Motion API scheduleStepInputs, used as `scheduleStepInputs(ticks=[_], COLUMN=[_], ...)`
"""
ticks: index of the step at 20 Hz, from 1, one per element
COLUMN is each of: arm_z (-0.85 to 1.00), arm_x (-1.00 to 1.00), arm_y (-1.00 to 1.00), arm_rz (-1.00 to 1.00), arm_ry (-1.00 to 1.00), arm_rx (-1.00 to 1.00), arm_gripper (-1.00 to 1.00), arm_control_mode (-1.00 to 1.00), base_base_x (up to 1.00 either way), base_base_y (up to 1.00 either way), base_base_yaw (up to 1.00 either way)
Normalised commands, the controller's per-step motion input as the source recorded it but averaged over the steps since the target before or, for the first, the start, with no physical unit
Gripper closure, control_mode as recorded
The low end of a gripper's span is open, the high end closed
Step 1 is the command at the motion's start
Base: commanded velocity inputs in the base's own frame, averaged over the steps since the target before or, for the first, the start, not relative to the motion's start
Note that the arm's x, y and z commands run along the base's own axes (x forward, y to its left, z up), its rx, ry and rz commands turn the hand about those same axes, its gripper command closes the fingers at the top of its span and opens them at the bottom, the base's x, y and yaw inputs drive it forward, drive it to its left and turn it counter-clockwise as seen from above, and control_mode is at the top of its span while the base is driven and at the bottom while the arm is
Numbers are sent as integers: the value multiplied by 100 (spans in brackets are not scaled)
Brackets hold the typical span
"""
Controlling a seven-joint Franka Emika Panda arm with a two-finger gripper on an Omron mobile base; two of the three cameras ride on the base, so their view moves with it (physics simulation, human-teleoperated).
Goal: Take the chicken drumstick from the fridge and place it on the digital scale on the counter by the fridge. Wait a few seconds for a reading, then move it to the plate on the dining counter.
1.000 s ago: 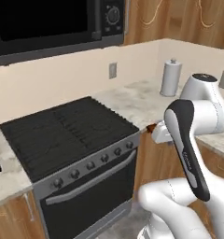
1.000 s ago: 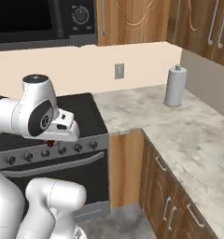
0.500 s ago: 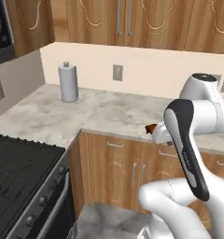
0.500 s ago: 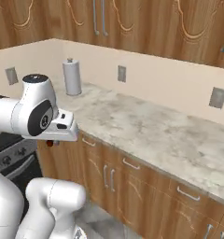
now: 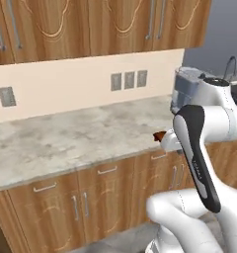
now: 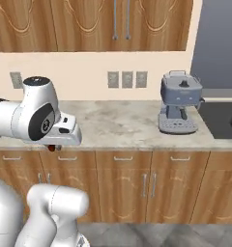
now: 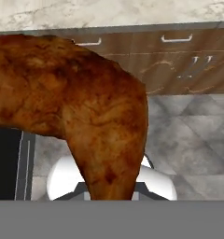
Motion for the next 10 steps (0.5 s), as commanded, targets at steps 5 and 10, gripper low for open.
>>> scheduleStepInputs(ticks=[5, 10], arm_z=[0, 0], arm_x=[0, 0], arm_y=[0, 0], arm_rz=[0, 0], arm_ry=[0, 0], arm_rx=[0, 0], arm_gripper=[100, 100], arm_control_mode=[100, 100], base_base_x=[12, 29], base_base_y=[1, 1], base_base_yaw=[-93, -87])
